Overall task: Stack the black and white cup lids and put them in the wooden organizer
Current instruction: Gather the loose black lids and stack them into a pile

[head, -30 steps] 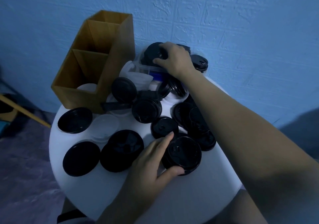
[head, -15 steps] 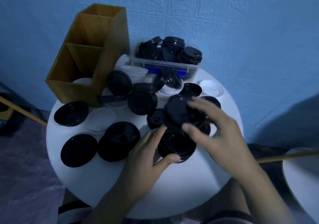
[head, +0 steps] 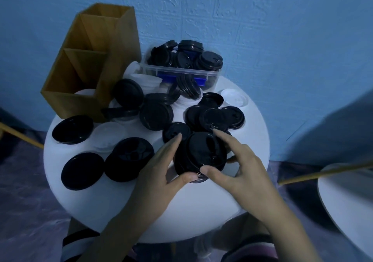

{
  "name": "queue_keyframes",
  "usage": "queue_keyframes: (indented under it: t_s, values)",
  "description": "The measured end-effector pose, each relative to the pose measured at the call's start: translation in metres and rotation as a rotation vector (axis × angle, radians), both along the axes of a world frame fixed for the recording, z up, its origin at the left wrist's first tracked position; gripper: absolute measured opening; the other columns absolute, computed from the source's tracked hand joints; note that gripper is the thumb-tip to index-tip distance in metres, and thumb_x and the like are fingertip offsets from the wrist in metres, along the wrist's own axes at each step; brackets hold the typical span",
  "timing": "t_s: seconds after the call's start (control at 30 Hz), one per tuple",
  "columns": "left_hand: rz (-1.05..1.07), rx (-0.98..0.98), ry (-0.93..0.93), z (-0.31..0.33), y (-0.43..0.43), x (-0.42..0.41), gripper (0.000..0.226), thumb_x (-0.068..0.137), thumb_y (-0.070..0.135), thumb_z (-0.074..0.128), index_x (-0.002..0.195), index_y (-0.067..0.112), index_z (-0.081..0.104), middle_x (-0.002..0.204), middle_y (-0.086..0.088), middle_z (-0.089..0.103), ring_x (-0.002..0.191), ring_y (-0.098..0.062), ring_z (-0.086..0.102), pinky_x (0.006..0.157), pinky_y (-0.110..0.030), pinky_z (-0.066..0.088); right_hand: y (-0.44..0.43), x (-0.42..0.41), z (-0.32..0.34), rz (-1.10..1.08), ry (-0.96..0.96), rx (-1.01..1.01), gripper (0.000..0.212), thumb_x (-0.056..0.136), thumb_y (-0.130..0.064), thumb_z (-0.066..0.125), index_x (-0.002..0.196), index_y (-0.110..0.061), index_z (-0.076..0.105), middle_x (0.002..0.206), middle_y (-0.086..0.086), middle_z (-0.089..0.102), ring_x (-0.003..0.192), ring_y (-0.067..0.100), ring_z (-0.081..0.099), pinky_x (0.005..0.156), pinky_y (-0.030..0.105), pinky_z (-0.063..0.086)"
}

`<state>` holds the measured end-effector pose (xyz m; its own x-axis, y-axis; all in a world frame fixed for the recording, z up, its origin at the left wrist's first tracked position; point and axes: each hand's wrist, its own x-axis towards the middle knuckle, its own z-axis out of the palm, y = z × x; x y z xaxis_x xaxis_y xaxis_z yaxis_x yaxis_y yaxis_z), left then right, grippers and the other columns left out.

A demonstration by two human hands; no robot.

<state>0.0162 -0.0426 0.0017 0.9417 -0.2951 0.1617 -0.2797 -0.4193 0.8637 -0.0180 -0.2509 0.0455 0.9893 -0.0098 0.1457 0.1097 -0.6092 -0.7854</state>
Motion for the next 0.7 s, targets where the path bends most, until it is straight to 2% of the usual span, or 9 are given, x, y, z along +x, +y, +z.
queue_keyframes:
  t_s: [0.07, 0.13, 0.2, 0.3, 0.4, 0.5, 0.57, 0.6, 0.7]
  values:
    - [0.024, -0.013, -0.013, 0.002, 0.001, -0.001, 0.086, 0.069, 0.067, 0.068, 0.136, 0.08, 0.016, 0.149, 0.043, 0.029, 0.138, 0.014, 0.034, 0.109, -0.018, 0.034, 0.002, 0.0, 0.004, -0.008, -0.001, 0.059, 0.076, 0.073, -0.062, 0.077, 0.141, -0.053, 0.045, 0.123, -0.027, 0.059, 0.122, 0.0, 0.054, 0.102, 0.023, 0.043]
    - [0.062, -0.029, -0.046, 0.006, 0.003, -0.003, 0.084, 0.072, 0.061, 0.07, 0.136, 0.079, 0.018, 0.148, 0.043, 0.029, 0.137, 0.013, 0.035, 0.107, -0.018, 0.035, 0.005, 0.001, 0.007, -0.007, -0.02, 0.165, 0.068, 0.078, -0.049, 0.082, 0.139, -0.046, 0.05, 0.124, -0.025, 0.063, 0.121, -0.001, 0.058, 0.102, 0.026, 0.046]
    - [0.105, -0.034, -0.112, 0.011, 0.004, -0.004, 0.072, 0.078, 0.061, 0.065, 0.136, 0.076, 0.025, 0.145, 0.04, 0.035, 0.136, 0.008, 0.04, 0.105, -0.02, 0.038, 0.006, 0.002, 0.01, -0.029, -0.054, 0.258, 0.06, 0.079, -0.043, 0.079, 0.134, -0.04, 0.055, 0.121, -0.028, 0.065, 0.118, -0.002, 0.061, 0.101, 0.028, 0.048]
    - [0.185, -0.048, -0.221, 0.019, 0.005, -0.003, 0.045, 0.089, 0.052, 0.057, 0.134, 0.055, 0.052, 0.128, 0.029, 0.056, 0.121, -0.001, 0.056, 0.095, -0.017, 0.046, 0.007, 0.006, 0.011, -0.079, -0.068, 0.328, 0.053, 0.081, -0.048, 0.081, 0.128, -0.041, 0.058, 0.119, -0.027, 0.067, 0.114, 0.0, 0.063, 0.099, 0.033, 0.051]
    - [0.202, -0.144, -0.231, 0.039, 0.0, 0.001, 0.026, 0.091, 0.04, 0.059, 0.114, 0.035, 0.07, 0.102, 0.02, 0.071, 0.096, -0.008, 0.067, 0.075, -0.016, 0.05, 0.004, 0.01, 0.015, -0.125, -0.061, 0.375, 0.051, 0.08, -0.045, 0.081, 0.126, -0.041, 0.06, 0.116, -0.022, 0.069, 0.109, 0.002, 0.065, 0.095, 0.031, 0.054]
    - [0.08, -0.295, -0.005, 0.062, -0.011, 0.009, 0.018, 0.09, 0.03, 0.062, 0.102, 0.026, 0.076, 0.088, 0.011, 0.076, 0.066, -0.008, 0.065, 0.057, -0.019, 0.048, 0.007, 0.014, 0.023, -0.101, -0.094, 0.369, 0.054, 0.08, -0.044, 0.077, 0.13, -0.037, 0.059, 0.117, -0.026, 0.066, 0.11, -0.001, 0.063, 0.088, 0.021, 0.052]
    - [0.021, -0.457, 0.206, 0.069, -0.017, 0.014, 0.009, 0.093, 0.022, 0.067, 0.096, 0.018, 0.074, 0.079, 0.008, 0.073, 0.056, -0.011, 0.059, 0.046, -0.023, 0.044, 0.013, 0.016, 0.025, -0.074, -0.118, 0.342, 0.057, 0.08, -0.046, 0.076, 0.133, -0.035, 0.057, 0.12, -0.028, 0.064, 0.114, 0.0, 0.061, 0.089, 0.021, 0.051]
    - [0.014, -0.544, 0.307, 0.071, -0.018, 0.016, 0.005, 0.094, 0.02, 0.068, 0.093, 0.016, 0.072, 0.074, 0.007, 0.068, 0.054, -0.011, 0.057, 0.043, -0.023, 0.041, 0.016, 0.017, 0.024, -0.069, -0.128, 0.32, 0.058, 0.081, -0.047, 0.079, 0.133, -0.036, 0.056, 0.123, -0.026, 0.063, 0.117, 0.001, 0.06, 0.092, 0.023, 0.052]
    - [-0.009, -0.724, 0.512, 0.071, -0.017, 0.021, 0.017, 0.085, 0.028, 0.063, 0.09, 0.013, 0.065, 0.076, 0.001, 0.062, 0.05, -0.009, 0.052, 0.04, -0.019, 0.036, 0.02, 0.02, 0.022, -0.062, -0.165, 0.243, 0.066, 0.078, -0.049, 0.077, 0.138, -0.036, 0.052, 0.135, -0.017, 0.056, 0.128, 0.008, 0.053, 0.102, 0.037, 0.05]
